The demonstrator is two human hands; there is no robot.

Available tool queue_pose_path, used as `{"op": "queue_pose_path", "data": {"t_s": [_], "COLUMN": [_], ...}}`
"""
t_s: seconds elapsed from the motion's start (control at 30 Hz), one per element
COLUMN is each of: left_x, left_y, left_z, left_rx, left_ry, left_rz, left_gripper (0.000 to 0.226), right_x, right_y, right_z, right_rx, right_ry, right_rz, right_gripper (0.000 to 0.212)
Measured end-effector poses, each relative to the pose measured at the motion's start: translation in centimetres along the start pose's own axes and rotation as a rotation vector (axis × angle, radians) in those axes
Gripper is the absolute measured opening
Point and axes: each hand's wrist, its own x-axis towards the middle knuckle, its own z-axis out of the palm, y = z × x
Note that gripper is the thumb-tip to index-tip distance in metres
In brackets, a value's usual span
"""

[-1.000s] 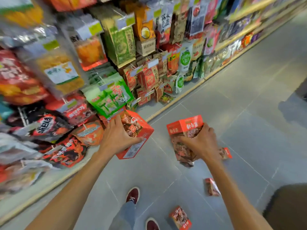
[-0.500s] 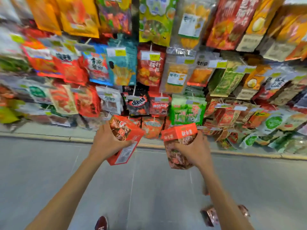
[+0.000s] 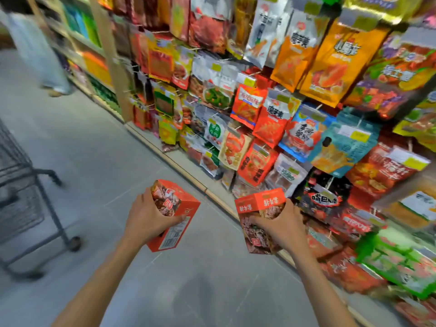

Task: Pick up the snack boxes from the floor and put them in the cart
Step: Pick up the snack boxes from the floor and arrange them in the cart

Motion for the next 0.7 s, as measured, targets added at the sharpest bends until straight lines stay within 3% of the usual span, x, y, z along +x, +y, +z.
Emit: {"op": "queue_pose_path", "data": {"t_s": [0.2,0.37,0.7], "left_x": [1.0,0.3,-2.2], "left_y": [-10.7,-18.9,-30.1], "left_z": [-8.6,-15.2,-22.7], "left_rx": [-0.076,-0.113,-0.183], "left_ry": [0.158,0.274,0.503], "left_rz": [-0.170,-0.309,-0.545], "left_gripper": [0.111,0.109,0.099], "right_x": [1.3,0.9,0.3], "right_y": [-12.7,-22.6,-37.3], "right_z": [9.6,17.4,30.8], "right_rx": [0.027,0.041,0.133], "right_ry": [-0.099,-0.225,-0.528], "right_rz": [-0.231,-0.378,-0.620], "right_gripper": [0.109,0.115,0.101]}}
